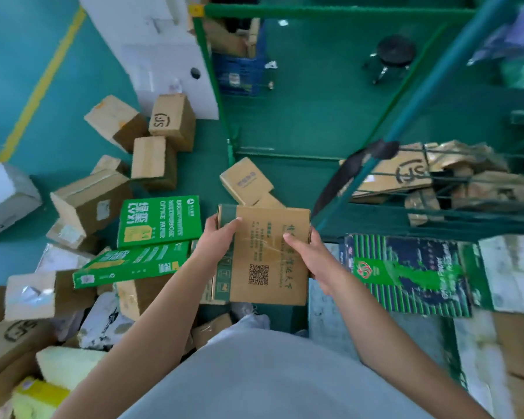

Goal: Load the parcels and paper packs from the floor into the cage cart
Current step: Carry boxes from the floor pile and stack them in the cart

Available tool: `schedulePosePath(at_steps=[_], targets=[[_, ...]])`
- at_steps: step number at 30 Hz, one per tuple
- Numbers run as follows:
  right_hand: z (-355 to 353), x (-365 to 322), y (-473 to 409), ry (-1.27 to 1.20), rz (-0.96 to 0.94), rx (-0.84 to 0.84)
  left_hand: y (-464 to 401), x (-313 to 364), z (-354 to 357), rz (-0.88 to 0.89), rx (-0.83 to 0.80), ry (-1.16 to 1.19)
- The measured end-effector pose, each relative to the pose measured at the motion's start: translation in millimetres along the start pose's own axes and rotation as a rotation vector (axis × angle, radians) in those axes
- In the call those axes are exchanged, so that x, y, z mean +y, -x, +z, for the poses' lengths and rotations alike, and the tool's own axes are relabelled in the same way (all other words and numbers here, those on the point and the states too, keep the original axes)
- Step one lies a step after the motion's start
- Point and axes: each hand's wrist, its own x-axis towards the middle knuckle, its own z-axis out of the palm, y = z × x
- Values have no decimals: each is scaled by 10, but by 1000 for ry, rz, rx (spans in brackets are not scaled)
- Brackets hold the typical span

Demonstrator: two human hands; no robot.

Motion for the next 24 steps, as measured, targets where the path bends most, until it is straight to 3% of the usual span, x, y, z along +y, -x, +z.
schedulePosePath(at_steps=[11,24], targets=[[-1193,952,849,-321,92,345,575,56,1613,90,-381,-324],[-1444,1665,1543,-743,169,860,767,23,3031,244,-878,-749]])
